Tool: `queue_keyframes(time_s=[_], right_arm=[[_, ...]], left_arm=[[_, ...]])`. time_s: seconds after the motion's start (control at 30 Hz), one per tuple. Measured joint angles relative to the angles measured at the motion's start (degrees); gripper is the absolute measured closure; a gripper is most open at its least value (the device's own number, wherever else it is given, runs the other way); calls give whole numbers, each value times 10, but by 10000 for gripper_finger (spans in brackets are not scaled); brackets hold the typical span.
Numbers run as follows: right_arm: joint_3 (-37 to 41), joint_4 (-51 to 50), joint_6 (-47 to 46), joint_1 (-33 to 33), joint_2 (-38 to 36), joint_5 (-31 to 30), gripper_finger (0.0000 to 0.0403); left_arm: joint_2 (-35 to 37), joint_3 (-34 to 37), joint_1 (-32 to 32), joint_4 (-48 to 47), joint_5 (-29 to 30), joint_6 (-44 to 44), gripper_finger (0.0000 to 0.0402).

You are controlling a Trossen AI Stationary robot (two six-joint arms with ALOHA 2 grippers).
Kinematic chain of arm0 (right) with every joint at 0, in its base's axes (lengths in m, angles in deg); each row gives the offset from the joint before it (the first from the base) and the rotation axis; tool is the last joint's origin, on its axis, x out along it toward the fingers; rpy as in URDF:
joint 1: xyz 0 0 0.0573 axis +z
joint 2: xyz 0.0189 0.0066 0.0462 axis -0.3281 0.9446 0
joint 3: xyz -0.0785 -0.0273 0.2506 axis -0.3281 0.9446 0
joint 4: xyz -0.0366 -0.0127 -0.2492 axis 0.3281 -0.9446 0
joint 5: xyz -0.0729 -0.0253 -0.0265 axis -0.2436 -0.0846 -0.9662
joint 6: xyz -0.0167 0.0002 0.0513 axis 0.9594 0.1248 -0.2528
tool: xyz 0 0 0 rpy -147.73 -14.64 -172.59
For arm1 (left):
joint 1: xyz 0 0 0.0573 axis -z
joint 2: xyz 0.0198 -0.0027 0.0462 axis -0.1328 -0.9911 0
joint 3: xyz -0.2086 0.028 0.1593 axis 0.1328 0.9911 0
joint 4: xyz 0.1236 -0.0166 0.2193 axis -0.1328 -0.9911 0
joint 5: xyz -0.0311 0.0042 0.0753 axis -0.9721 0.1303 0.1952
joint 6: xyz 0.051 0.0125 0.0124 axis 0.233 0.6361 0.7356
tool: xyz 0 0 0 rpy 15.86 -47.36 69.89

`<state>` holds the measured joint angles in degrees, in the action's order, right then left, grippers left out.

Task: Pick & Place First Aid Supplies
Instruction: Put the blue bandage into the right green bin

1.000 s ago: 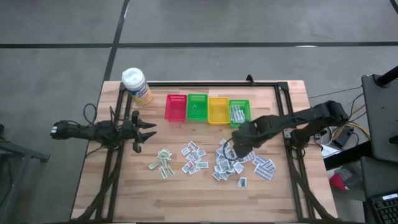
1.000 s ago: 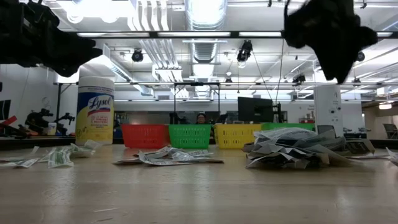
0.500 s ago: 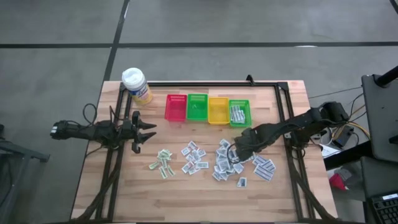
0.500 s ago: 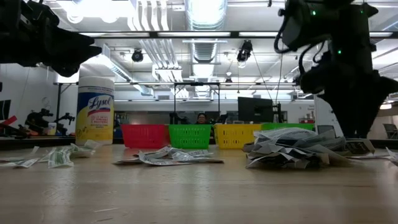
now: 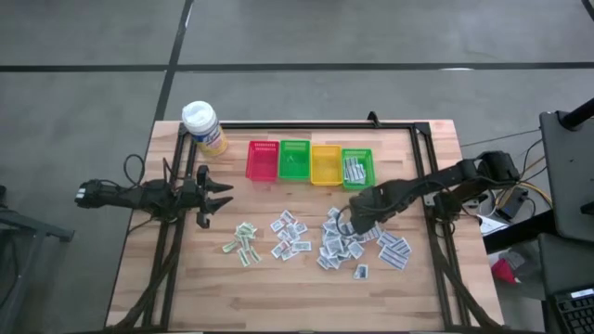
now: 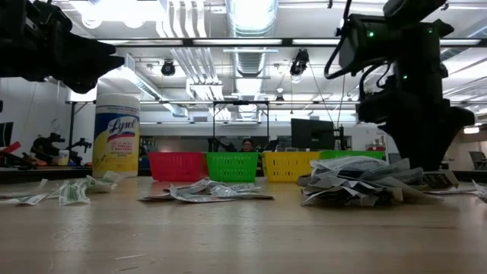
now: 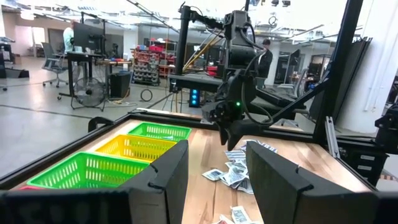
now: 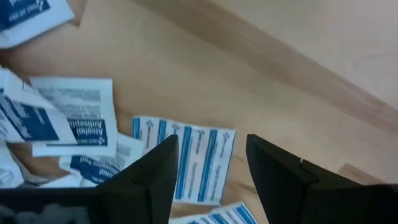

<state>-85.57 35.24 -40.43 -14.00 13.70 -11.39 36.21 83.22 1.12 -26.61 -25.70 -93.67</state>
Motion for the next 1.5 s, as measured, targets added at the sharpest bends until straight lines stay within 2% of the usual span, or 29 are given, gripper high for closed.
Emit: queue_keyframes(time_s=[0.4,0.8,1.5], right_arm=[[15,5,8,-17,0,26,216],[67,62,-18,-18,-2,42,223],[64,47,-28,-18,0,18,367]], left_arm=[[0,0,0,0,0,-1,243],[0,0,0,0,0,15,243],[0,0,0,0,18,31,243]])
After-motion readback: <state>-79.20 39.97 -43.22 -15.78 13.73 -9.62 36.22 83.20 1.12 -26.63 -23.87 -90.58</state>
